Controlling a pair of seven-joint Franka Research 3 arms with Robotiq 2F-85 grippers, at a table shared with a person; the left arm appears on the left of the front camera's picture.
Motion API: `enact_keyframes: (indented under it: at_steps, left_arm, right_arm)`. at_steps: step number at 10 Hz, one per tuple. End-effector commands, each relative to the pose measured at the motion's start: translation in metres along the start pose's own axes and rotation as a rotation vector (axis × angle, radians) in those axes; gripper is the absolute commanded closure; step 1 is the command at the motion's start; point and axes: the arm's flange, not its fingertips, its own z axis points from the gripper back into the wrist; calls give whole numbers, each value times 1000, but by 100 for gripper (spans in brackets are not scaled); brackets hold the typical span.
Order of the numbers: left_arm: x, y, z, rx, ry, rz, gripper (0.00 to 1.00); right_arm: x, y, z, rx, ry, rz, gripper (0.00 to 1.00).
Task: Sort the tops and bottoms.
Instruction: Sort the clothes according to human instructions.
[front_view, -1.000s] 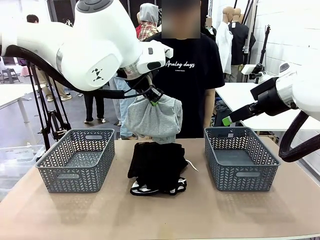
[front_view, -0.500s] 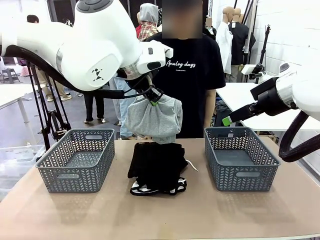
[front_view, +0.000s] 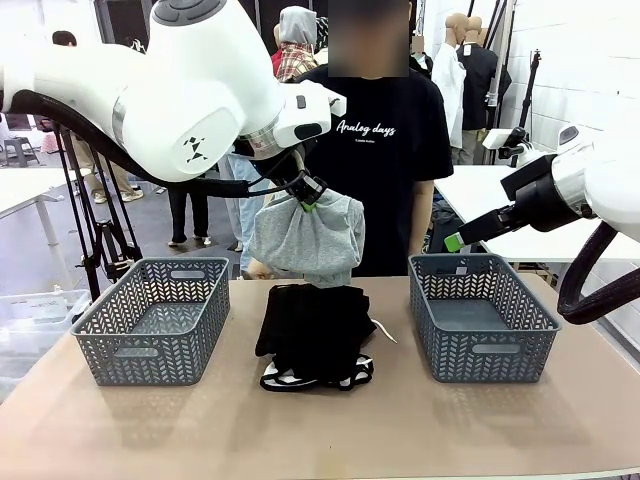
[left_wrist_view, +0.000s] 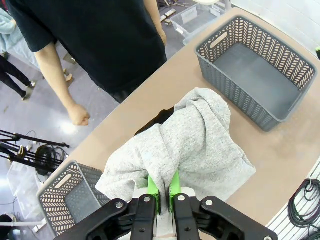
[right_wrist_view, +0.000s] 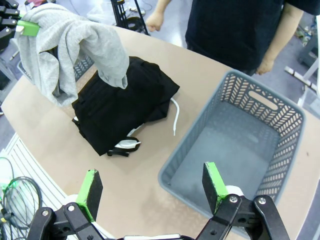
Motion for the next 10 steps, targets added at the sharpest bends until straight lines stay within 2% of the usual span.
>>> enact_keyframes:
  at_steps: [1, 10]
  left_arm:
    - [1, 2, 2, 3, -6, 2, 100]
    - [1, 2, 2, 3, -6, 2, 100]
  right_arm:
    - [0, -1, -2, 21, -7, -13, 0]
    - [0, -1, -2, 21, -7, -13, 0]
